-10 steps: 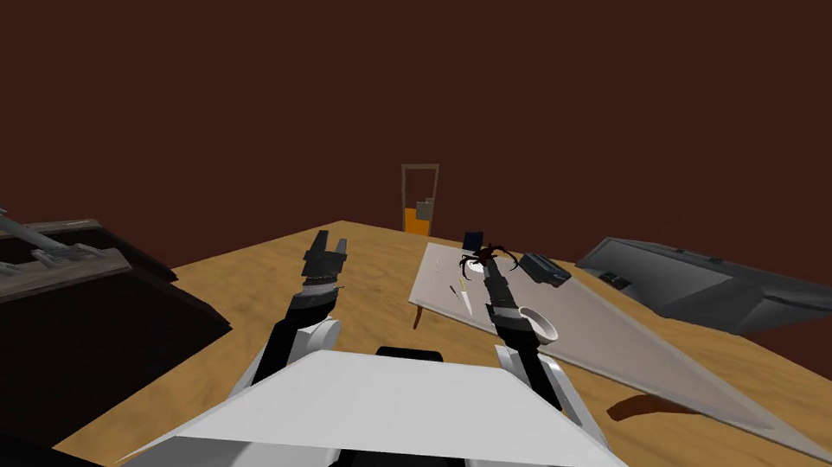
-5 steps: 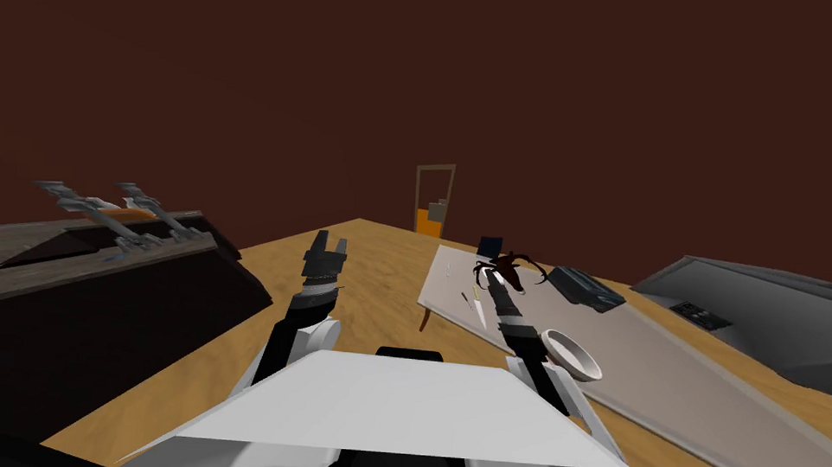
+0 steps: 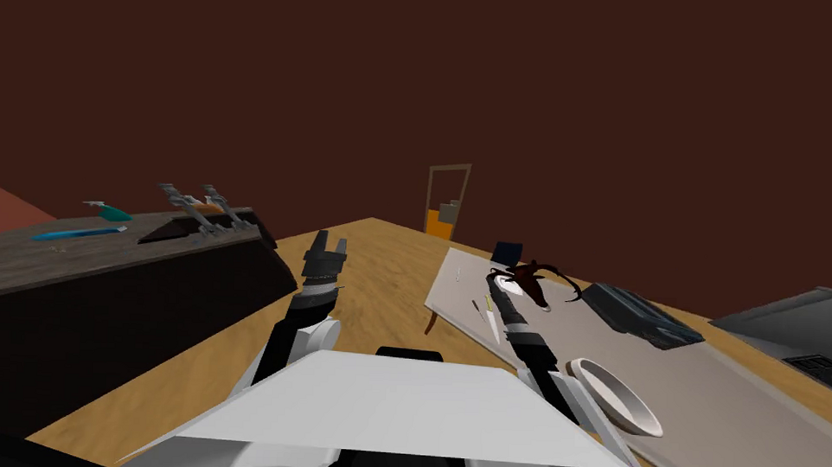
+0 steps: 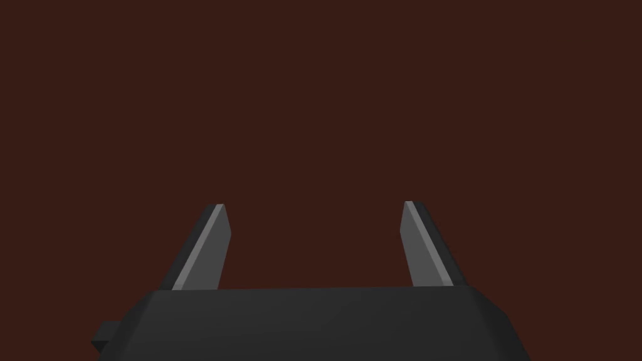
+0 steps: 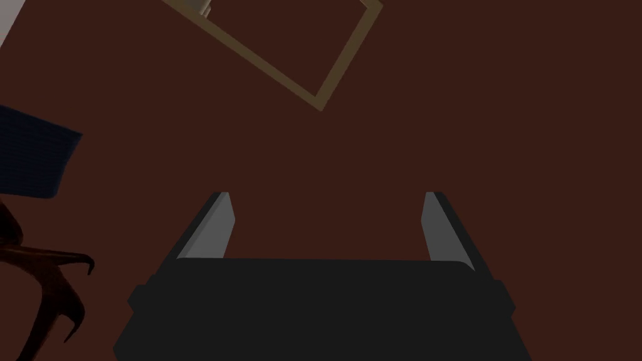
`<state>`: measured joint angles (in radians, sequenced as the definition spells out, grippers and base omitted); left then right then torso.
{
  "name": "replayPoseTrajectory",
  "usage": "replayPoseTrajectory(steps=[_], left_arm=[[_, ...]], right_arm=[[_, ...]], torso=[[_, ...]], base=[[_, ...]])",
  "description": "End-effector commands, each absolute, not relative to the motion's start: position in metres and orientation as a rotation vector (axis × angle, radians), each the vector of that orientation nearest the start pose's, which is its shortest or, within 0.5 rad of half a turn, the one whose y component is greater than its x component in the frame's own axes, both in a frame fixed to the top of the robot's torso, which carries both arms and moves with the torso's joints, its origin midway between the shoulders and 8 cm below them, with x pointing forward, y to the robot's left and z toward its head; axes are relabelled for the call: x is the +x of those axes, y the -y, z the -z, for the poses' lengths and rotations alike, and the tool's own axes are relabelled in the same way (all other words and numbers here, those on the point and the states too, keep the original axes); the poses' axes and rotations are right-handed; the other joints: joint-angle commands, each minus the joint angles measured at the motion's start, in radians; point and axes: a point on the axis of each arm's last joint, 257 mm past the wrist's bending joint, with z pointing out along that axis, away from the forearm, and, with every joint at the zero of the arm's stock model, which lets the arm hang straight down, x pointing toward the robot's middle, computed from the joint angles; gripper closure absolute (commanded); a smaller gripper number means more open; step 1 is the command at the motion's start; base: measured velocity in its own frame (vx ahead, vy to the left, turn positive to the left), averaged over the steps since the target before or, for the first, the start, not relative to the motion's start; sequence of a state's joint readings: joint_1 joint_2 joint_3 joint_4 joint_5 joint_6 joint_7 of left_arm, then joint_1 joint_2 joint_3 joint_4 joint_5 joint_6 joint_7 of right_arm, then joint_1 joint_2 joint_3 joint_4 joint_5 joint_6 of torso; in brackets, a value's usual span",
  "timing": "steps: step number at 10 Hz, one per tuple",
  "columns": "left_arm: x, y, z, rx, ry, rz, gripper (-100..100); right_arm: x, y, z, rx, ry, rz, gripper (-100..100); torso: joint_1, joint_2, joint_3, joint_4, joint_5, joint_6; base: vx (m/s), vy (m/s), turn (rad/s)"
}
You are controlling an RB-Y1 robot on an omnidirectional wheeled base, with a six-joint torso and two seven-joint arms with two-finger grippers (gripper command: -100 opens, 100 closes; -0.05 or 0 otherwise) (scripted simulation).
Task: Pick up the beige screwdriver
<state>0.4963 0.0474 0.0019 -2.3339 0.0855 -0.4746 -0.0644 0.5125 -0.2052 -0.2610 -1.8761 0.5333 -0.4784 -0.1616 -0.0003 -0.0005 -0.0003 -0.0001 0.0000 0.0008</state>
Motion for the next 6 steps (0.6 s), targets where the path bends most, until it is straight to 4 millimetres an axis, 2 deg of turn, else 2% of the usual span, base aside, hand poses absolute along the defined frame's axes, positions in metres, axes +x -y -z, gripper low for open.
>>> replayPoseTrajectory(steps=[1,2,3,4,5,6], left_arm=[[0.337,-0.282,-0.045,-0.627,-0.594,1.308,0],[0.337,-0.282,-0.045,-0.627,-0.594,1.308,0],[0.337,-0.282,-0.045,-0.627,-0.594,1.308,0],[0.337,-0.282,-0.045,-0.627,-0.594,1.308,0],[0.337,-0.282,-0.045,-0.627,-0.594,1.308,0],[0.337,-0.282,-0.045,-0.627,-0.594,1.308,0]], right_arm=[[0.372,0.39,0.193,0.561,-1.343,-0.663,-100],[0.371,0.393,0.207,0.572,-1.37,-0.646,-100],[0.365,0.41,0.223,0.585,-1.413,-0.607,-100],[0.363,0.411,0.232,0.58,-1.437,-0.589,-100],[0.355,0.429,0.249,0.599,-1.479,-0.551,-100],[0.353,0.429,0.257,0.592,-1.505,-0.532,-100]], torso=[[0.0,0.0,0.0,0.0,0.0,0.0],[0.0,0.0,0.0,0.0,0.0,-0.001],[0.0,0.0,0.0,0.0,0.0,0.0],[0.0,-0.001,0.0,0.0,0.0,-0.001],[0.0,-0.001,0.0,0.0,0.0,0.0],[0.0,-0.001,0.0,0.0,0.0,-0.001]], base=[[0.013,0.009,0.327],[0.016,-0.001,0.154],[0.018,0.003,0.238],[0.016,-0.002,0.205],[0.02,0.004,0.366],[0.015,-0.008,0.175]])
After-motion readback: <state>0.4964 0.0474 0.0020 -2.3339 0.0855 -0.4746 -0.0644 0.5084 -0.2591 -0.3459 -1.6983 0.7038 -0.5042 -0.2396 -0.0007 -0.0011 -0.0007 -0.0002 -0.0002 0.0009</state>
